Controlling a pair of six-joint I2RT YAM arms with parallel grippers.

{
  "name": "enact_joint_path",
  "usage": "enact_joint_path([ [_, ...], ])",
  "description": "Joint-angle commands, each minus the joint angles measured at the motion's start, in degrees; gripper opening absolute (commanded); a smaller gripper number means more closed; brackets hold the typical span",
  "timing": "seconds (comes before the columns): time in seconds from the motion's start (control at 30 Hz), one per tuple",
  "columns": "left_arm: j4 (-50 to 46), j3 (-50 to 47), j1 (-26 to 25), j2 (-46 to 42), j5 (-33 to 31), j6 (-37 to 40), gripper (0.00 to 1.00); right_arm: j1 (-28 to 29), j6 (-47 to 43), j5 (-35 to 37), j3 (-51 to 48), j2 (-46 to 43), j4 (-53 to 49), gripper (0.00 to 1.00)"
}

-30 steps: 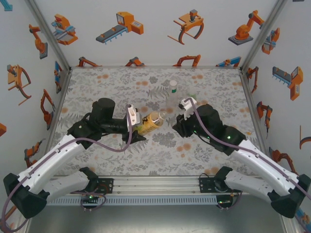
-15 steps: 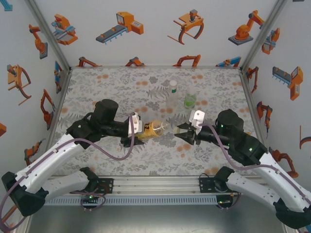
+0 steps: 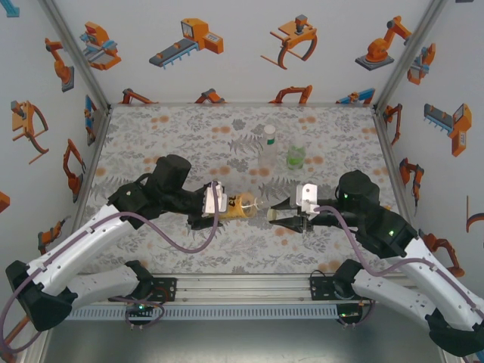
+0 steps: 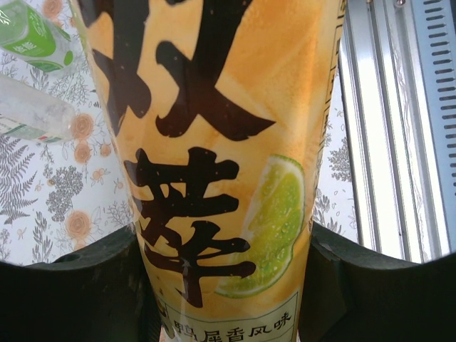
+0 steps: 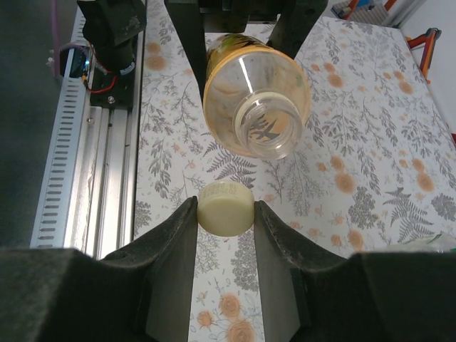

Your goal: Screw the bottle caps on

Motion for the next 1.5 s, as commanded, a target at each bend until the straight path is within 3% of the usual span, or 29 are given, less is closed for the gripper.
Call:
enact_joint_path([
  [0.0,-1.2,1.0,-0.6,0.1,-0.1,1.7,0.0,-0.1,-1.1,-1.9,2.1,0.3,2.0,0.12],
  [0.57,-2.1,0.9,-2.0,2.1,-2.0,3.2,0.0,0.0,-0.3,-2.1,4.5,1.8,3.1,0.09],
  [0.87,0.4,-1.0,-2.0,-1.1,-3.3,2.8,0.0,0.0,-0.2,-1.3,4.0,1.3,1.6,0.07],
  [1.47,0.1,-1.3,-2.1,0.0,-2.0,2.8,0.0,0.0,0.4,-1.4,5.3,2.0,3.6,0.06],
])
